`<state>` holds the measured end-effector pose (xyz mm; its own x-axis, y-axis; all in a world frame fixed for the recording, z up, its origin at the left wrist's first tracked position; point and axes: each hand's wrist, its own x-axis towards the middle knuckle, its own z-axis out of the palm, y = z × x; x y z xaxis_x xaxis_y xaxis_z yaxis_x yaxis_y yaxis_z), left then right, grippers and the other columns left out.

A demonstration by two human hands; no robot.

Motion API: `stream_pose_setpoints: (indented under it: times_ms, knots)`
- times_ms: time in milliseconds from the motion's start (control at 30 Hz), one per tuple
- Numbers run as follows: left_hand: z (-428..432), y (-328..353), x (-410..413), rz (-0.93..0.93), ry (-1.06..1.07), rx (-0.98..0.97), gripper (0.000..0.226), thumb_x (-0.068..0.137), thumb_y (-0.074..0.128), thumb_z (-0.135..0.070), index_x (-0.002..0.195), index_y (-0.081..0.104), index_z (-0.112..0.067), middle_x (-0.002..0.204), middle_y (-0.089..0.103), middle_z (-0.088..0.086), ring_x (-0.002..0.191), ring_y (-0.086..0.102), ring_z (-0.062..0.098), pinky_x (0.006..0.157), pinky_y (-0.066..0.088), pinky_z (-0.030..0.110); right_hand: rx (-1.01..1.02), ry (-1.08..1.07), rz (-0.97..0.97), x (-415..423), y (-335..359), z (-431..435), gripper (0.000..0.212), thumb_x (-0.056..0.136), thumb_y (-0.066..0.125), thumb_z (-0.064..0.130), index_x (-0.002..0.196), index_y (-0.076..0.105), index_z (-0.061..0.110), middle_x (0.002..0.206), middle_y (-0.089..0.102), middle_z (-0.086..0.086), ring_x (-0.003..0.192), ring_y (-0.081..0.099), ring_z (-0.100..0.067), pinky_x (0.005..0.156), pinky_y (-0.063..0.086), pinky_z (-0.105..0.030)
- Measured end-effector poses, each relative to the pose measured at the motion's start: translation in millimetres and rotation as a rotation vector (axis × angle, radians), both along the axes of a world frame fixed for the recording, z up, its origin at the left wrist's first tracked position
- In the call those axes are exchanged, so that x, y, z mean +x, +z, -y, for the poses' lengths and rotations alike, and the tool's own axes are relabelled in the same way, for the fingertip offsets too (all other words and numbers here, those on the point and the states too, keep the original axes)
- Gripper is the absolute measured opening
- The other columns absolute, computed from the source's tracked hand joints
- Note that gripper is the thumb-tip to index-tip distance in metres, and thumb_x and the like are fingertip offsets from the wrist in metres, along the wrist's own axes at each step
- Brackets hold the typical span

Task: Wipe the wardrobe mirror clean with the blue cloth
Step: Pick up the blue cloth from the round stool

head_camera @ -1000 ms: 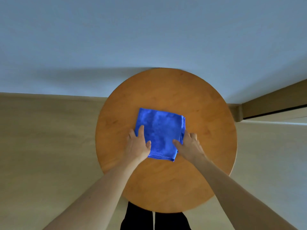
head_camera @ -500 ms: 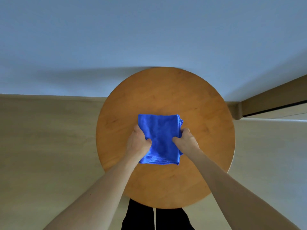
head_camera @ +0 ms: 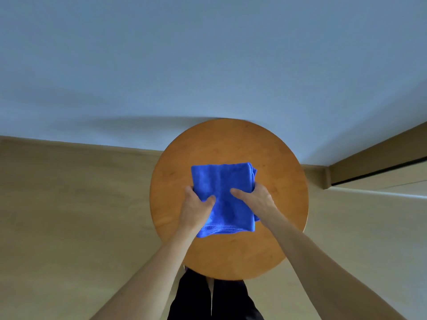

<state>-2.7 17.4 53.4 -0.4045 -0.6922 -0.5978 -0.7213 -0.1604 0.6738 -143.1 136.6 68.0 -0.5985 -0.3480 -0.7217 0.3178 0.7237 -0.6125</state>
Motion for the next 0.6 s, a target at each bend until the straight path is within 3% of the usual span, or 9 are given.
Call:
stream_pose_setpoints:
  times_ms: [133,300,400,433,533,600]
  knots:
    - [0.2,40.8,5.4,-0.088,0.016,-0.029,0.035,0.091,0.07,-0.035,0.109,0.042,-0.029,0.093,0.064,-0.013,0.076,0.064,0.001,0.056,0.043,0.017,-0.066,0.049,-0.067,0.1,37.4,-3.3,0.032,0.08,0.076,0.04,0.106,0.062,0.025,0.094,0.071,0.006,0.083,0.069,-0.013,0.063,0.054,-0.028]
    - [6.5,90.6,11.1,-0.138,0.003,-0.146,0.03,0.088,0.072,-0.035,0.109,0.052,-0.028,0.089,0.065,-0.015,0.073,0.064,-0.006,0.051,0.043,0.006,-0.155,0.127,-0.168,-2.0,86.8,-0.4,0.029,0.086,0.072,0.033,0.11,0.061,0.02,0.094,0.07,0.005,0.082,0.068,-0.012,0.058,0.048,-0.023]
    - [9.7,114.2,17.6,-0.207,0.023,-0.183,0.032,0.08,0.071,-0.041,0.105,0.054,-0.049,0.099,0.069,-0.017,0.09,0.068,0.0,0.075,0.055,0.024,-0.192,0.181,-0.229,-1.4,109.3,6.5,0.026,0.089,0.069,0.032,0.112,0.058,0.024,0.097,0.069,0.005,0.083,0.066,-0.011,0.058,0.046,-0.023]
    - [10.4,121.9,21.3,-0.206,0.039,-0.196,0.033,0.075,0.069,-0.047,0.101,0.051,-0.057,0.099,0.069,-0.02,0.091,0.068,0.0,0.077,0.055,0.028,-0.208,0.203,-0.251,-0.3,116.2,8.9,0.024,0.09,0.068,0.032,0.111,0.057,0.026,0.095,0.069,0.007,0.082,0.065,-0.009,0.058,0.046,-0.023]
    - [11.0,144.1,34.3,-0.222,0.08,-0.243,0.034,0.069,0.064,-0.055,0.092,0.043,-0.069,0.091,0.067,-0.025,0.079,0.064,-0.01,0.063,0.048,0.021,-0.261,0.262,-0.287,4.1,135.0,16.5,0.019,0.092,0.066,0.029,0.109,0.056,0.03,0.095,0.069,0.007,0.082,0.065,-0.008,0.061,0.049,-0.025]
    - [11.1,157.5,43.9,-0.231,0.115,-0.239,0.031,0.076,0.067,-0.051,0.095,0.043,-0.054,0.091,0.065,-0.019,0.073,0.061,-0.014,0.056,0.044,0.018,-0.29,0.294,-0.292,8.9,146.4,22.3,0.021,0.093,0.066,0.029,0.111,0.057,0.028,0.097,0.069,0.006,0.086,0.066,-0.012,0.067,0.052,-0.029]
